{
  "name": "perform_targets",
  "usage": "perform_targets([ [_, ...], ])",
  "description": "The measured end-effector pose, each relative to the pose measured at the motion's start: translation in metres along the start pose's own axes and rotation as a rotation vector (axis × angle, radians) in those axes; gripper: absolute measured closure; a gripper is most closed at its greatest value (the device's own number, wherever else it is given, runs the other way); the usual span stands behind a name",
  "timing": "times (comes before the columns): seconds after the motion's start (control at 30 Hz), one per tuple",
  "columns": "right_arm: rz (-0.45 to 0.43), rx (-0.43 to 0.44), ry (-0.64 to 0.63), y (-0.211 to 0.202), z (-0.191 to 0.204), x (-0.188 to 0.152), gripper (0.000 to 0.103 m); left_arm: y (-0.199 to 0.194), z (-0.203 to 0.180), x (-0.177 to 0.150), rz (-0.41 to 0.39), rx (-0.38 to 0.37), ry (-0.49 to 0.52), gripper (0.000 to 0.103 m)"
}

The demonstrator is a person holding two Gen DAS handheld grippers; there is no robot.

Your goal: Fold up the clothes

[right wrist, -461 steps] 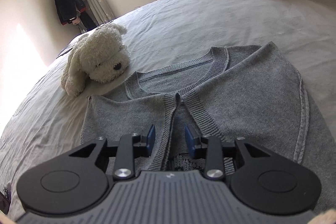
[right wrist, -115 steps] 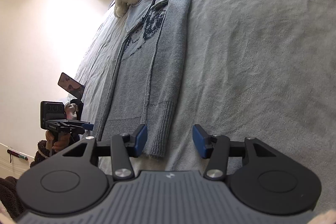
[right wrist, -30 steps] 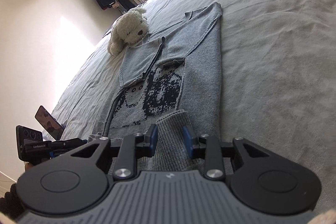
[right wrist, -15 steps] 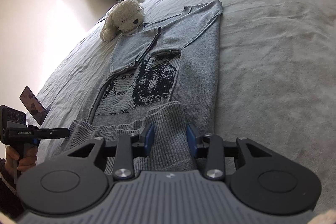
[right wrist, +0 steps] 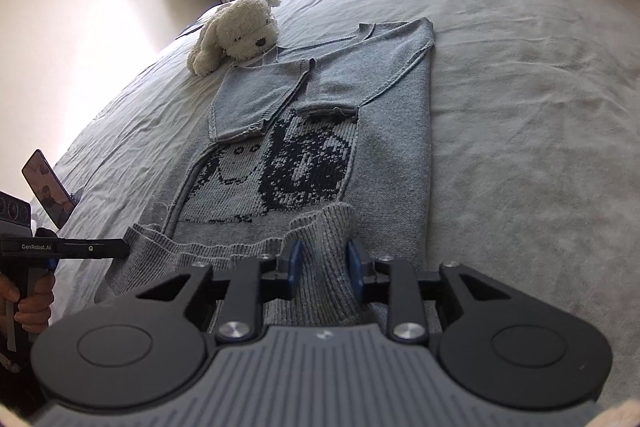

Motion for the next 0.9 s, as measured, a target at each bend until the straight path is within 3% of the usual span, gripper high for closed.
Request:
perform_targets([
  [0.27, 0.018, -0.029, -0.043, 0.008, 0.003, 0.0, 0.063, 0.001, 0.001, 0.0, 0.014, -0.007, 0.004, 0.077],
  [0.43, 0.022, -0.033, -0.051, 0.01, 0.004, -0.001, 0.065, 0.004, -0.003, -0.001, 0.02, -0.01, 0.015, 0.068],
  [0.53, 0.017, -0.033, -0.049, 0.009, 0.006, 0.0, 0.079, 0.006, -0.006, -0.001, 0.025, -0.012, 0.022, 0.072],
  [0.6, 0.009, -0.034, -0.043, 0.007, 0.006, 0.0, 0.087, 0.007, -0.007, -0.001, 0.025, -0.014, 0.025, 0.092],
  [0.9, -0.051, -0.024, -0.033, -0.003, 0.013, 0.007, 0.091, 0.002, -0.014, 0.006, -0.027, -0.08, 0.007, 0.095],
])
Point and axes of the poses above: each gripper's, at about its wrist camera, not at the fingertips, and y roughly the way its jaws point, z to its left, x to its top, the point moved 2 cm from there along y, roughly the way its jaws point, and after that the axes turned 1 degree about x, right-handed, at the moved point
